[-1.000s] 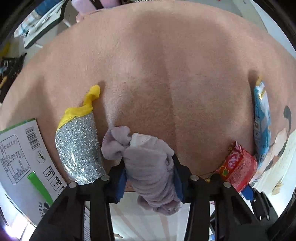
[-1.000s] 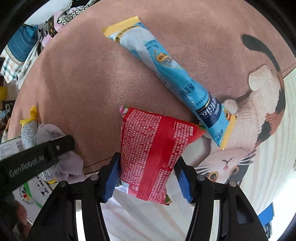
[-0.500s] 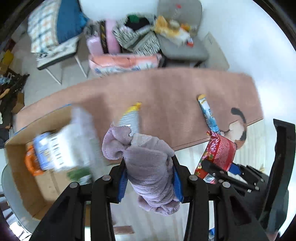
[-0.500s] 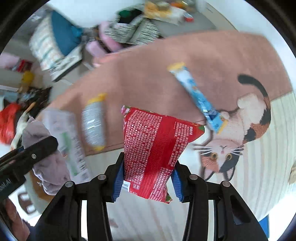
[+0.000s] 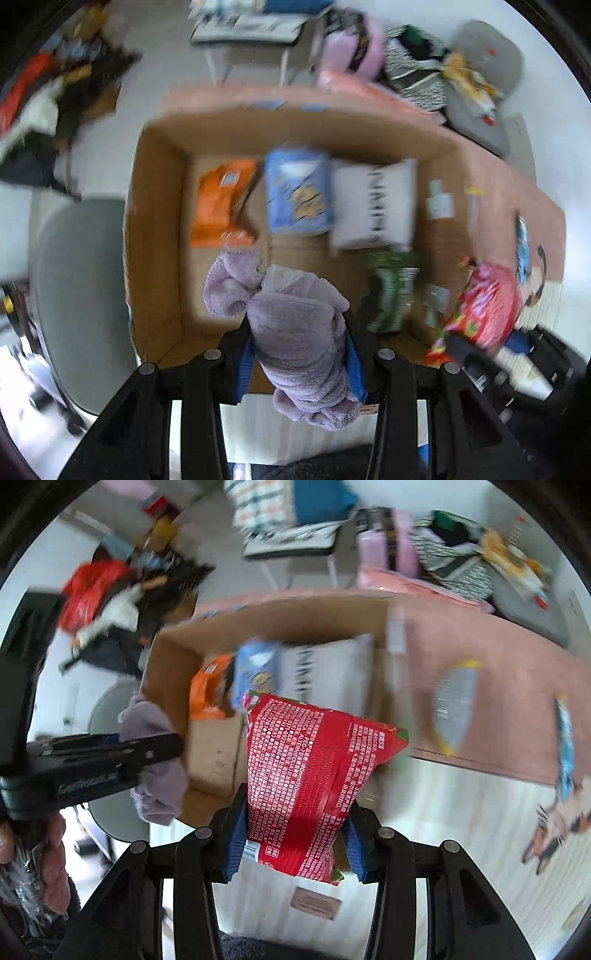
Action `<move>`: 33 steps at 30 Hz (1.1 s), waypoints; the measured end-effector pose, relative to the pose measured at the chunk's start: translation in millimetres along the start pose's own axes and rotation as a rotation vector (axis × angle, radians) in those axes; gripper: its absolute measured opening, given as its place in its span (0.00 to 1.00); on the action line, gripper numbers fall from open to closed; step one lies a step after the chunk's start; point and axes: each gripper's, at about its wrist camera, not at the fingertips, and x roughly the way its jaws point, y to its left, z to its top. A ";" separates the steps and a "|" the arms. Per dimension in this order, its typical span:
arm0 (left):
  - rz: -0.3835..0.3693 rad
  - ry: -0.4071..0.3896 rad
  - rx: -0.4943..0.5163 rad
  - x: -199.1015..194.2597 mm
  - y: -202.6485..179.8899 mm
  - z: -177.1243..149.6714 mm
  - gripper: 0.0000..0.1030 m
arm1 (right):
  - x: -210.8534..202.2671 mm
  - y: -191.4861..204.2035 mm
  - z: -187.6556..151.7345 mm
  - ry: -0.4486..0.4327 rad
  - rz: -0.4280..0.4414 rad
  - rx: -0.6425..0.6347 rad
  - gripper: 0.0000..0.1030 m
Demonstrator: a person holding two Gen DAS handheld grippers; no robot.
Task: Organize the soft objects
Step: 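Carry the sock and red bag into the box and release them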
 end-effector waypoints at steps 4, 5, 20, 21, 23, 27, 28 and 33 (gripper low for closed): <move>-0.077 0.107 -0.052 40.3 21.3 16.4 0.37 | 51.6 33.3 9.4 0.078 -0.058 -0.052 0.46; -0.090 0.125 -0.061 49.1 23.6 20.5 0.37 | 62.0 32.5 8.2 0.092 -0.063 -0.053 0.46; -0.148 0.297 -0.046 109.6 17.3 35.2 0.44 | 132.3 27.1 19.9 0.224 -0.102 -0.033 0.51; -0.155 0.296 -0.049 108.3 18.4 33.7 0.47 | 133.0 27.4 21.7 0.227 -0.106 -0.035 0.61; -0.129 0.259 -0.038 97.8 18.8 32.0 0.60 | 126.4 30.6 19.6 0.208 -0.116 -0.041 0.72; -0.101 0.202 -0.015 74.1 17.6 27.4 0.65 | 113.5 30.5 19.8 0.196 -0.120 -0.027 0.79; -0.102 0.191 -0.007 67.0 17.1 24.9 0.65 | 109.5 30.5 18.9 0.193 -0.122 -0.027 0.79; -0.079 0.112 -0.003 28.2 20.7 7.9 0.65 | 83.7 27.2 11.9 0.165 -0.133 0.000 0.79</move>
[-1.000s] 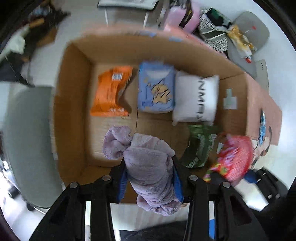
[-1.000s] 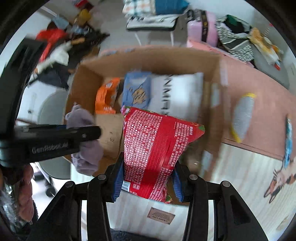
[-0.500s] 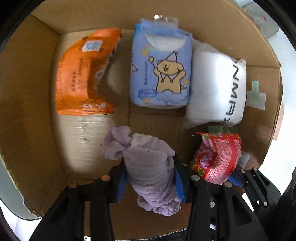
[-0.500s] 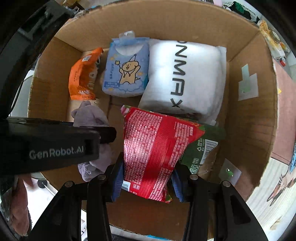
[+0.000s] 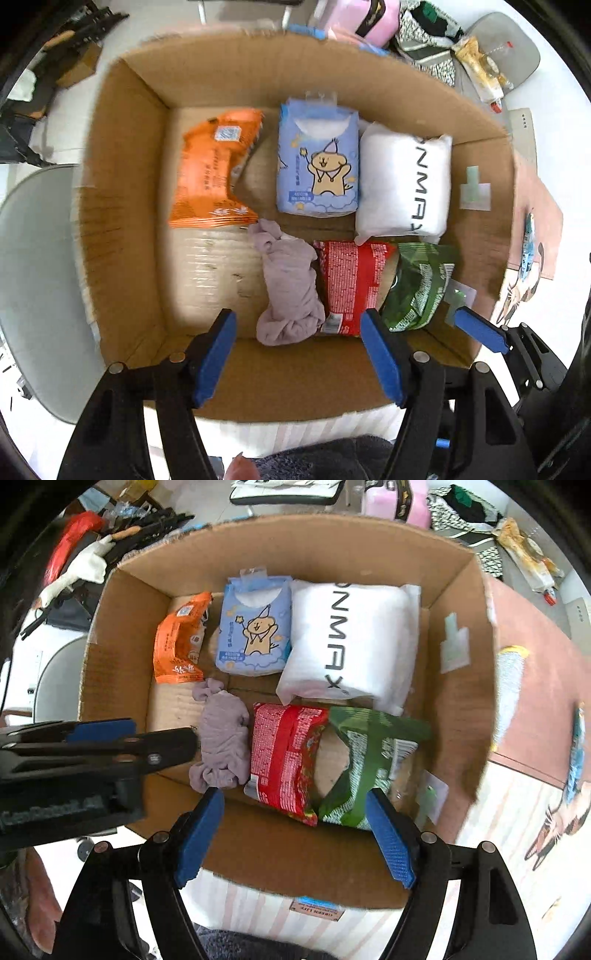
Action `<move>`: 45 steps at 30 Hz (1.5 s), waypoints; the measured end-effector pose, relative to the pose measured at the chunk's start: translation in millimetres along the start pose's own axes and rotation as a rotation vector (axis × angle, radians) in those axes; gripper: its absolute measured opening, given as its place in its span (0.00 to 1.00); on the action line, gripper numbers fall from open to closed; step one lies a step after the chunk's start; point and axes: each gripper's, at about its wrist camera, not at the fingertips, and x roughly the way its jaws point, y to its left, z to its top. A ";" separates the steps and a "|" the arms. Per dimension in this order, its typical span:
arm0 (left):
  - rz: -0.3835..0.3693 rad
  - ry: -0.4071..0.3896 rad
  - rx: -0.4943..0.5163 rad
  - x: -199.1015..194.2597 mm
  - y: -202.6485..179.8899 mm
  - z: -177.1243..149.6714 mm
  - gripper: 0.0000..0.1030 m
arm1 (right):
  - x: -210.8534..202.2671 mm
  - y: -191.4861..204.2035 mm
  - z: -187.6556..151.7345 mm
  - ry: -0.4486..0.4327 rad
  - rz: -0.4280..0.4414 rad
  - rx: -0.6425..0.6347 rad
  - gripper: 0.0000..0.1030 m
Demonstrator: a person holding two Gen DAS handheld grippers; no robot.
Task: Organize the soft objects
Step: 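Carry the sock and red bag into the box and release them, then grasp the silver scrubber with the left tool while the right tool grasps the blue tube snack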
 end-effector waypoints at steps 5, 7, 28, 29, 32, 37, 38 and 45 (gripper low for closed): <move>0.023 -0.101 0.011 -32.5 1.7 -31.4 0.84 | -26.5 -1.5 -16.4 -0.062 -0.001 0.031 0.99; 0.042 -0.154 0.019 -42.2 1.6 -37.3 0.90 | -39.1 -3.0 -25.4 -0.096 -0.011 0.036 1.00; 0.183 -0.436 0.116 -92.8 -73.6 -87.7 0.90 | -126.8 -63.7 -96.2 -0.323 0.036 0.146 1.00; 0.183 -0.427 0.139 -92.0 -91.4 -78.7 0.90 | -131.6 -85.4 -97.2 -0.329 0.020 0.178 1.00; 0.166 -0.400 0.221 -88.0 -141.2 -50.2 0.90 | -141.7 -138.9 -99.3 -0.346 -0.014 0.258 1.00; 0.201 -0.312 0.394 -55.7 -242.4 11.3 0.90 | -148.6 -245.7 -102.1 -0.355 -0.066 0.424 1.00; 0.218 -0.299 0.411 -48.5 -256.2 18.7 0.90 | -147.3 -262.1 -101.7 -0.351 -0.072 0.446 1.00; 0.366 -0.077 0.526 56.5 -337.1 83.9 0.90 | -107.6 -380.2 -75.6 -0.258 -0.090 0.549 1.00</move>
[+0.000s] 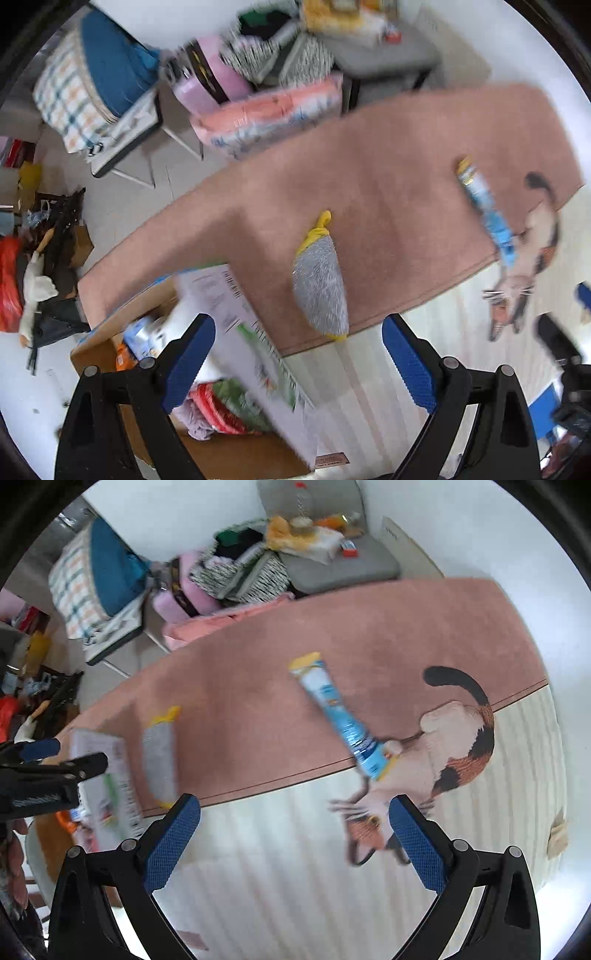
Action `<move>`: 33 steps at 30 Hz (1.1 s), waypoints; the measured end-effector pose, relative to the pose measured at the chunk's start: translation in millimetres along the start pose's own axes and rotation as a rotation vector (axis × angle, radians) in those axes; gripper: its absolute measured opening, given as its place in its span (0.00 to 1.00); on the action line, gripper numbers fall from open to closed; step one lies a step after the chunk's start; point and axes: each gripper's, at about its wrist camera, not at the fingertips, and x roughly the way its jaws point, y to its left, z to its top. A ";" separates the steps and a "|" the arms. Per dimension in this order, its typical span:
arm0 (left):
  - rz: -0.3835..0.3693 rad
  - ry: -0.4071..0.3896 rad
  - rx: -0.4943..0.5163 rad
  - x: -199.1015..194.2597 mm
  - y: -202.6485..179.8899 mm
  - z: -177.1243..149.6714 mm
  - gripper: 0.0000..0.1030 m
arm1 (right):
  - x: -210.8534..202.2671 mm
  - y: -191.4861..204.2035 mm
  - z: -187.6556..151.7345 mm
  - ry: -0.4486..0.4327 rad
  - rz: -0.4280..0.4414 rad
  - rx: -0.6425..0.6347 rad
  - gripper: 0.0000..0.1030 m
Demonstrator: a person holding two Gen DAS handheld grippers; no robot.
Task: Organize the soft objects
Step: 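Grasp the silver scrubber with the left tool while the right tool grasps the blue tube snack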
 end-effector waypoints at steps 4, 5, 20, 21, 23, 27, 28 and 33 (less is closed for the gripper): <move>-0.013 0.138 -0.007 56.9 -12.7 26.9 0.90 | 39.0 -19.2 25.3 0.070 0.001 0.001 1.00; -0.015 0.180 -0.020 67.6 -13.5 29.3 0.90 | 50.6 -21.7 31.6 0.090 -0.005 -0.006 1.00; -0.141 0.333 -0.158 141.2 -4.5 44.0 0.90 | 150.8 -21.1 76.9 0.245 -0.076 -0.103 0.96; -0.152 0.333 -0.167 142.2 -4.2 44.0 0.90 | 155.0 -20.0 79.2 0.252 -0.074 -0.101 0.93; -0.161 0.330 -0.184 142.9 -4.2 43.2 0.83 | 163.1 -19.5 81.7 0.268 -0.065 -0.101 0.88; -0.151 0.305 -0.180 137.2 -6.7 42.7 0.70 | 175.1 -17.2 85.8 0.298 -0.075 -0.102 0.78; -0.150 0.303 -0.177 134.3 -6.5 42.7 0.60 | 176.8 -16.4 86.3 0.301 -0.086 -0.105 0.77; -0.133 0.284 -0.171 123.4 -8.5 40.4 0.45 | 174.2 -8.8 89.4 0.280 -0.114 -0.105 0.44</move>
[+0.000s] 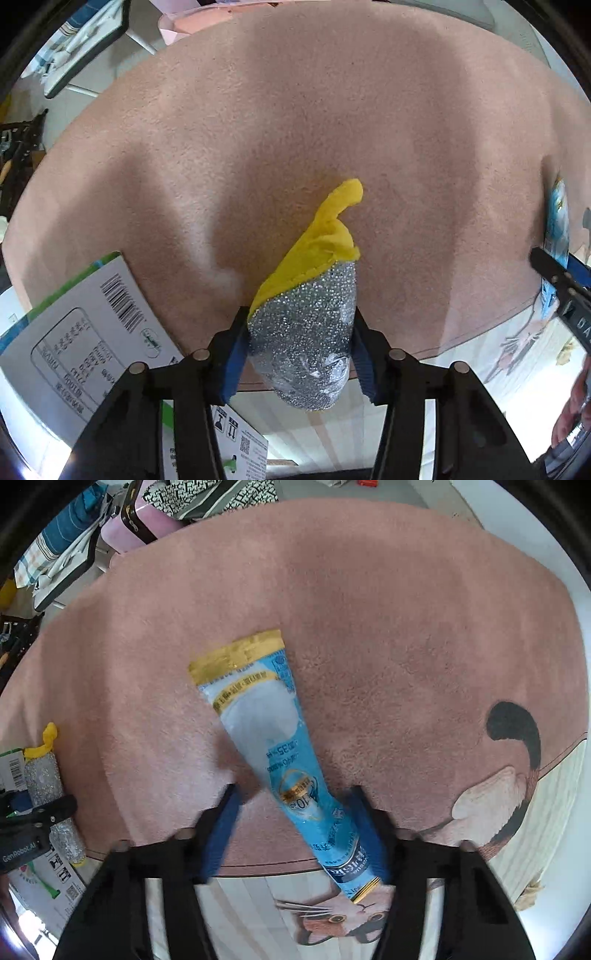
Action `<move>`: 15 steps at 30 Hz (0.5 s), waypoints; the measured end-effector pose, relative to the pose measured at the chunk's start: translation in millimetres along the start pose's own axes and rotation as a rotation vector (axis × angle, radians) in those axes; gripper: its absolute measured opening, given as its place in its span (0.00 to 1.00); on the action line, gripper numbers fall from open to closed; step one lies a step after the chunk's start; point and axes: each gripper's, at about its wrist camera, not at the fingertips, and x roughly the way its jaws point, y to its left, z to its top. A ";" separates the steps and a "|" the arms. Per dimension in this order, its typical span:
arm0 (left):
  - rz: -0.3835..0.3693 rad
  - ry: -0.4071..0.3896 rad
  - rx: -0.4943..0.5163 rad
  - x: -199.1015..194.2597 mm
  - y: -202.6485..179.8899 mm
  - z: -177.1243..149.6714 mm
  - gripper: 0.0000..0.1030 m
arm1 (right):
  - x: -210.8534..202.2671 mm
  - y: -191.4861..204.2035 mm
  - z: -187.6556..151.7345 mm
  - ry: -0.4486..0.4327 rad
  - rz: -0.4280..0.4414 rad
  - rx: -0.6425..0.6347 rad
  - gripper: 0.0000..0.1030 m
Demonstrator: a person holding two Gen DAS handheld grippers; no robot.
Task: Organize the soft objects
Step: 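Grasp the silver scrubber with the left tool while the right tool grasps the blue tube snack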
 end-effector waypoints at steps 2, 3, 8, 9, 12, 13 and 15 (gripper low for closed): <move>0.026 -0.038 -0.010 -5.2 0.3 -5.0 0.43 | -1.0 1.3 -1.2 0.009 0.004 0.022 0.25; 0.014 -0.047 -0.015 -8.4 0.2 -7.9 0.43 | -0.6 3.0 -2.5 0.015 -0.002 0.026 0.20; -0.048 -0.116 -0.031 -40.1 6.4 -28.9 0.43 | -23.7 19.2 -26.0 -0.016 0.060 0.034 0.18; -0.059 -0.136 -0.032 -49.4 8.4 -35.8 0.43 | -30.1 22.3 -31.2 -0.028 0.080 0.032 0.18; -0.096 -0.229 -0.051 -82.5 20.7 -69.2 0.43 | -71.6 51.2 -61.3 -0.108 0.156 -0.014 0.18; -0.113 -0.273 -0.063 -96.6 29.0 -86.4 0.43 | -82.5 61.2 -70.1 -0.125 0.173 -0.028 0.18; -0.138 -0.334 -0.085 -117.6 50.2 -112.6 0.43 | -111.7 90.3 -95.7 -0.178 0.220 -0.079 0.18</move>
